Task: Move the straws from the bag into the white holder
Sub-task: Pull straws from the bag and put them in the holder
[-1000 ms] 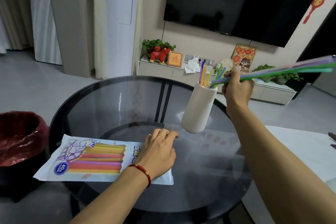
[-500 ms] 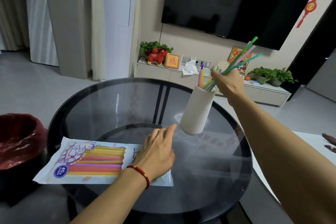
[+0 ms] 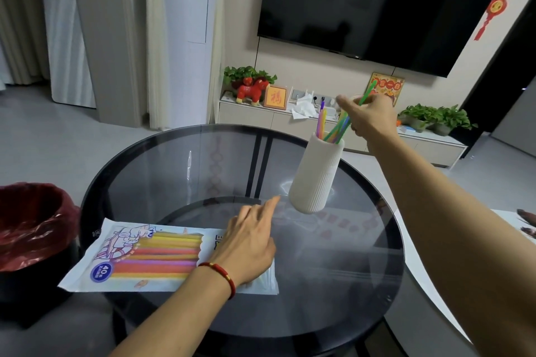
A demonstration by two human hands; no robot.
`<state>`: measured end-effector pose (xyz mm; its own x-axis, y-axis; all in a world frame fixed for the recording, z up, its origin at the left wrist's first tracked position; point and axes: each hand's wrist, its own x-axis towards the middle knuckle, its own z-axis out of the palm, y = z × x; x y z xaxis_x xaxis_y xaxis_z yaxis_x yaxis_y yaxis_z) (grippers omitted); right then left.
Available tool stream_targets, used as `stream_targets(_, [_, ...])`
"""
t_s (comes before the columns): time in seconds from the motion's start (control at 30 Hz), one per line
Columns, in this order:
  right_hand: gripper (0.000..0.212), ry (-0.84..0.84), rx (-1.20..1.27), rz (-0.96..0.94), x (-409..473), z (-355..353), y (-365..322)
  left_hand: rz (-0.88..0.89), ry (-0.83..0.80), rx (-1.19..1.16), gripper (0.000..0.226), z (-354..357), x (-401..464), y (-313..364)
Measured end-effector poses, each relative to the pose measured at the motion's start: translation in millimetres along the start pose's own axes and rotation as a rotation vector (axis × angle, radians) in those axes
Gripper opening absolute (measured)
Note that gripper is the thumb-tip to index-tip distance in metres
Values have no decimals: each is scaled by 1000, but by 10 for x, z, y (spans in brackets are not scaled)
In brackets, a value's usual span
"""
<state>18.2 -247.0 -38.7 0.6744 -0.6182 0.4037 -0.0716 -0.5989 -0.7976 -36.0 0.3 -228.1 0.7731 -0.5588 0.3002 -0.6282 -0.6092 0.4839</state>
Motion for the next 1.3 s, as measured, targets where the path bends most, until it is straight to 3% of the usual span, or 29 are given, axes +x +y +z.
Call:
stream_targets(0.1, [44, 145, -54, -152, -25, 18, -36, 3, -1, -3, 79, 15, 13, -6])
stream_targets(0.2, [23, 57, -198, -219, -23, 109, 56, -4, -19, 11, 78, 28, 28, -4])
stream_targets(0.27, [27, 10, -312, -293, -39, 160, 125, -5, -43, 35, 75, 33, 27, -11])
stream_targets(0.37, [39, 92, -417, -405, -132, 162, 168, 9, -75, 78, 70, 34, 24, -39])
stream_targets(0.43, [45, 17, -517, -442, -183, 156, 220, 20, -115, 132, 73, 23, 25, -56])
stream_targets(0.53, [54, -193, -519, -440, -271, 135, 282, 19, -249, 236, 97, 24, -9, -84])
stream_targets(0.63, [57, -55, -452, -526, -405, 43, 217, -11, -392, 337, 127, 17, -70, -163])
stream_targets(0.77, [43, 107, -340, -703, -839, -4, 290, -21, -497, 395, 141, -33, -101, -248])
stream_targets(0.87, [21, -85, -179, -521, -1364, 163, 617, -10, -595, 399, 142, -90, -104, -256])
stream_targets(1.0, [21, -466, -151, -155, -1966, 480, 1120, 3, -646, 433, 133, -164, -81, -239])
stream_targets(1.07, [25, -571, -164, -76, -2082, 565, 1233, 33, -590, 487, 122, -180, -80, -220])
stream_targets(1.2, [24, -595, 23, 121, -2093, 602, 1253, 96, -397, 599, 91, -247, -77, -134])
stream_targets(1.3, [40, -727, 365, 435, -2158, 611, 1209, 213, -227, 800, 104, -300, -96, -5])
